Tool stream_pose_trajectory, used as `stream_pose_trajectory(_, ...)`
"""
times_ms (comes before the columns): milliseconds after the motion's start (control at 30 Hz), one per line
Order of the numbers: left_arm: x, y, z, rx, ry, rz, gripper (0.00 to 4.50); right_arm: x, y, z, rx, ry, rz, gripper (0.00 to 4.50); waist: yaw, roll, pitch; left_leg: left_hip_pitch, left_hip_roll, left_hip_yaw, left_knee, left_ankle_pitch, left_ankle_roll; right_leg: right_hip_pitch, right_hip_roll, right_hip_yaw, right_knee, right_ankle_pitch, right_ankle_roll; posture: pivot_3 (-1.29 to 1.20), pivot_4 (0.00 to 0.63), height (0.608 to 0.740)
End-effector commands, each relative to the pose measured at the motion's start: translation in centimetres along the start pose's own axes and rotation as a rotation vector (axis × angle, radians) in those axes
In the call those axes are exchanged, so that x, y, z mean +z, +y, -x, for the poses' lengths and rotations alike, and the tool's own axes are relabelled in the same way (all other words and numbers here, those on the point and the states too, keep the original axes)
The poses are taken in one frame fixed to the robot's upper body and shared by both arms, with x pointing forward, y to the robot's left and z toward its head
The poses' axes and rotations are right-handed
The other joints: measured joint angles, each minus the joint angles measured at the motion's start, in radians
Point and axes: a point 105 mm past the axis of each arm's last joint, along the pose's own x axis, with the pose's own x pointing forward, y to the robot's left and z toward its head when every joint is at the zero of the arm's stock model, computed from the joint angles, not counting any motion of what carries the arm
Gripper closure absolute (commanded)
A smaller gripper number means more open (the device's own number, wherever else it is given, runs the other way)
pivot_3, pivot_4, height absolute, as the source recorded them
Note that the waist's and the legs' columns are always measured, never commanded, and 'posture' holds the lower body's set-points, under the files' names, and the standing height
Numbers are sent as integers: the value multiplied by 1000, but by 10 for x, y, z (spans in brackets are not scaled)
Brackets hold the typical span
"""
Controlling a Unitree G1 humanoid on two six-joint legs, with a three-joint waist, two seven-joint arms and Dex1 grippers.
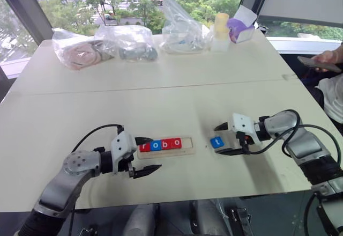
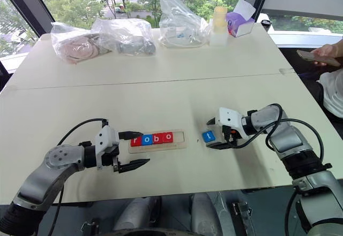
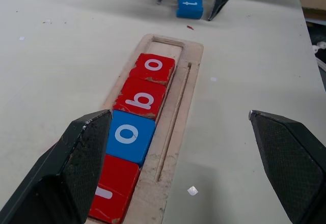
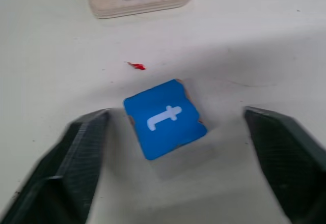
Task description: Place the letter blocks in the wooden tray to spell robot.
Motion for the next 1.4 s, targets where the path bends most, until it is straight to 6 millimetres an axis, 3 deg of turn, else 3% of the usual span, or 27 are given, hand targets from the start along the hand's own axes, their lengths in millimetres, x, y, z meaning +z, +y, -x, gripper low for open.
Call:
stream_pose_trajectory(33,12,-2,0,-1,-31,-42,0,1,-2,0,-10,10,16,2390,1,0,0,0,0,0,0,0,0,0,0,0,0,0,0,0,150,740)
stream_pose_trajectory(100,12,-2,1,0,-31,-42,0,5,-1,-2,-3,-10,20,3396,1,0,0,0,0,0,0,0,0,0,0,0,0,0,0,0,150,740)
stream_pose_trajectory(267,12,-1,2,5,-30,-40,0,36,-6,-8,-41,-80,78,3388,-1,0,0,0,0,0,0,0,0,-1,0,0,1,0,0,0,150,740)
stream_pose_trajectory(333,12,-1,2,6,-29,-39,0,59,-1,-14,-21,-118,103,3388,1,0,0,0,0,0,0,0,0,-2,0,1,1,0,0,0,150,740)
stream_pose_trajectory(400,13,-1,2,6,-29,-38,0,69,3,-21,-8,-110,126,3388,2,0,0,-1,0,0,0,0,0,-2,0,1,1,0,0,0,150,740)
stream_pose_trajectory(800,14,-2,3,16,-26,-37,0,75,9,-47,25,-50,147,3388,0,0,0,-1,0,0,0,0,0,-2,0,0,1,0,0,0,150,740)
stream_pose_trajectory(1367,15,-4,2,28,-30,-32,0,75,8,-53,34,-35,169,3388,1,0,0,-1,0,0,0,0,0,-2,0,0,1,0,0,0,150,740)
stream_pose_trajectory(1400,15,-4,2,28,-30,-31,0,75,8,-53,34,-36,169,2348,1,0,0,-1,0,0,0,0,0,-2,0,0,1,0,0,0,150,740)
